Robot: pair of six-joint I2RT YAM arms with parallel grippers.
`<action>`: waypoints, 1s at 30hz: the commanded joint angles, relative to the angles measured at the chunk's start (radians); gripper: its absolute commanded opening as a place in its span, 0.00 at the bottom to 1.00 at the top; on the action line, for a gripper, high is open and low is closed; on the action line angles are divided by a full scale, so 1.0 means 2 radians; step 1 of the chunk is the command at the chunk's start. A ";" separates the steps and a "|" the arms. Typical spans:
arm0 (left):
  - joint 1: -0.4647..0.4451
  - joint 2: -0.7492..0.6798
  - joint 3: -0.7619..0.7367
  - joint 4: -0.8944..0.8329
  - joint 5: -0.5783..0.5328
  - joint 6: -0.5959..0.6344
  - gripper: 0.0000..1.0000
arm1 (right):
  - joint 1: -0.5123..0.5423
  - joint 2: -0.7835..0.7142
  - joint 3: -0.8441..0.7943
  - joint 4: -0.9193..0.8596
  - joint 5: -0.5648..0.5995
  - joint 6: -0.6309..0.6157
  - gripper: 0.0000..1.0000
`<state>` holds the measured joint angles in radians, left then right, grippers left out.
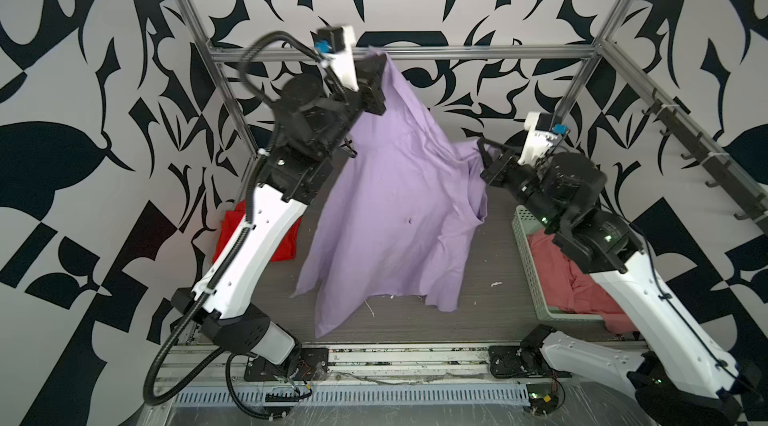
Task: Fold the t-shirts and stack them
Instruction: 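Lay the lavender t-shirt flat on the table with both grippers and release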
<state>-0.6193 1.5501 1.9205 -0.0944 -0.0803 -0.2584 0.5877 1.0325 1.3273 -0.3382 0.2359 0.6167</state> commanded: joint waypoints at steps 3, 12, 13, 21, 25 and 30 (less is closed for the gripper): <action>-0.004 0.038 -0.109 0.011 0.046 -0.136 0.00 | -0.040 -0.048 -0.156 -0.011 0.132 0.093 0.00; -0.026 0.176 -0.110 0.004 0.120 -0.193 0.00 | -0.177 -0.054 -0.320 0.029 0.082 0.196 0.00; -0.028 0.190 -0.103 0.002 0.125 -0.196 0.00 | -0.184 -0.045 -0.320 0.029 0.081 0.194 0.00; -0.030 0.289 -0.019 -0.052 0.173 -0.210 0.37 | -0.210 0.065 -0.247 -0.062 0.088 0.231 0.36; -0.025 0.284 -0.012 -0.080 0.147 -0.186 0.68 | -0.210 0.090 -0.209 -0.074 0.100 0.220 0.41; 0.017 0.243 -0.041 -0.102 0.108 -0.181 0.72 | -0.209 0.119 -0.140 -0.023 0.060 0.113 0.47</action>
<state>-0.6487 2.1181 1.8622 -0.2379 0.1917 -0.6308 0.1692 1.2488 0.9443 -0.4496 0.3859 0.9768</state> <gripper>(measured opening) 0.721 0.473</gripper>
